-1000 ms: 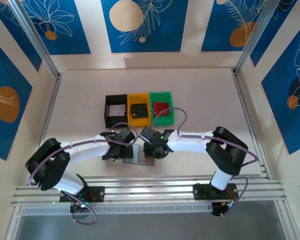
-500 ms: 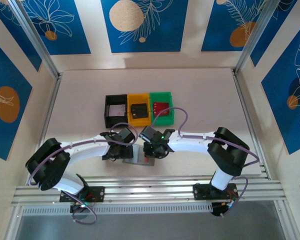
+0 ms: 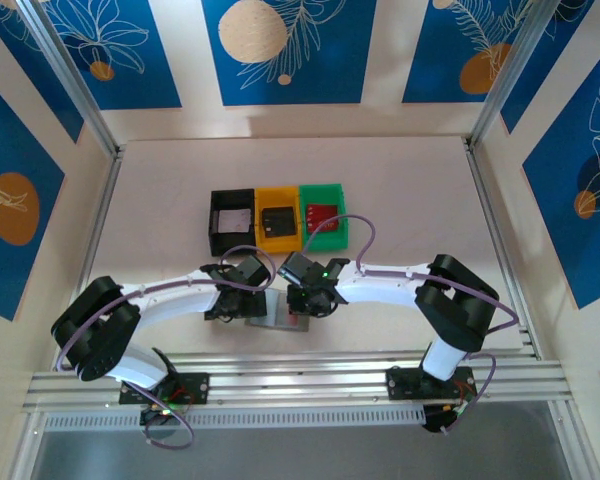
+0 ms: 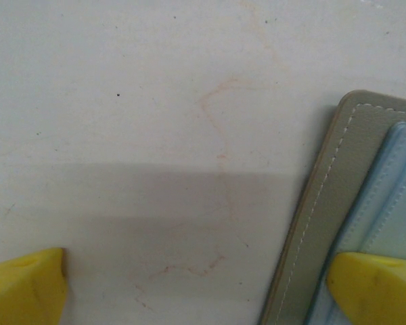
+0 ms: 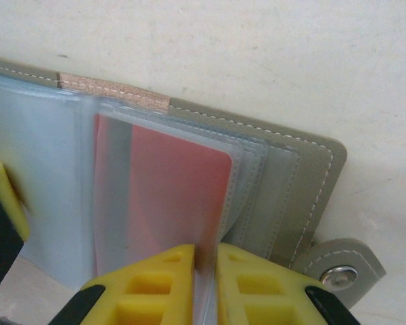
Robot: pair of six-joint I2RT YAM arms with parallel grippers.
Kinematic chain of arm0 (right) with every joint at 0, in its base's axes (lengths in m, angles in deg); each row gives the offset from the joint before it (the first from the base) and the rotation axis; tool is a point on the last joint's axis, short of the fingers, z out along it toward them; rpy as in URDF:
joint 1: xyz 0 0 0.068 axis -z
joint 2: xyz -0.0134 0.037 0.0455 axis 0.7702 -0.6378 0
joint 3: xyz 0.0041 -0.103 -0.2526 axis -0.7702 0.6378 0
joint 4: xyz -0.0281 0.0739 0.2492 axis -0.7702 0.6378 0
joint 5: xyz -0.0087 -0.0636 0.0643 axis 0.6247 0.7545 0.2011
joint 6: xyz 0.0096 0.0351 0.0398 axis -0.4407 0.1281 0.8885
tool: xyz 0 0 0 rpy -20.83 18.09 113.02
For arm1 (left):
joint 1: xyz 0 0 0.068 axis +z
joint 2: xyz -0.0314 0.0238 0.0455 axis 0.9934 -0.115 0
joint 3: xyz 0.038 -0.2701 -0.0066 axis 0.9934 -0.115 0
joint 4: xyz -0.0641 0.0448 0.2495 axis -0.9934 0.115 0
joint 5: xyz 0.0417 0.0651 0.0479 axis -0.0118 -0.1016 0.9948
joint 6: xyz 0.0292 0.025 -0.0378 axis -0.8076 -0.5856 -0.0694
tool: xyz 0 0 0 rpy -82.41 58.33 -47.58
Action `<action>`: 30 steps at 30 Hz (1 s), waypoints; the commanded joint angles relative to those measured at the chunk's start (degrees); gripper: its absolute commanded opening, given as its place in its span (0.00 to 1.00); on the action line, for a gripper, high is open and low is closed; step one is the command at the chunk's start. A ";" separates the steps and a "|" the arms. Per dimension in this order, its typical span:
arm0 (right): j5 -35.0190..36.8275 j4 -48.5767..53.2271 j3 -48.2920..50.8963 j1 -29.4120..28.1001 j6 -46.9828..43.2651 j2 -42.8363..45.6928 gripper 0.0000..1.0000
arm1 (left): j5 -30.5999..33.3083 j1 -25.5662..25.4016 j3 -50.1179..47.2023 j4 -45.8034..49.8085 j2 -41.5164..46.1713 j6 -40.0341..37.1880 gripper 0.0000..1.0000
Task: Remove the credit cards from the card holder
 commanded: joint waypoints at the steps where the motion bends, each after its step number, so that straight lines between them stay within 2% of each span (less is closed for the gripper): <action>1: -0.61 -0.39 -1.86 -0.93 -0.85 1.79 0.14 | -16.52 -3.86 -4.78 -12.89 -8.55 -1.25 1.00; 30: -1.44 -0.93 -2.92 -1.60 -1.49 2.82 0.13 | -16.47 -4.03 -4.22 -12.35 -8.70 -1.45 1.00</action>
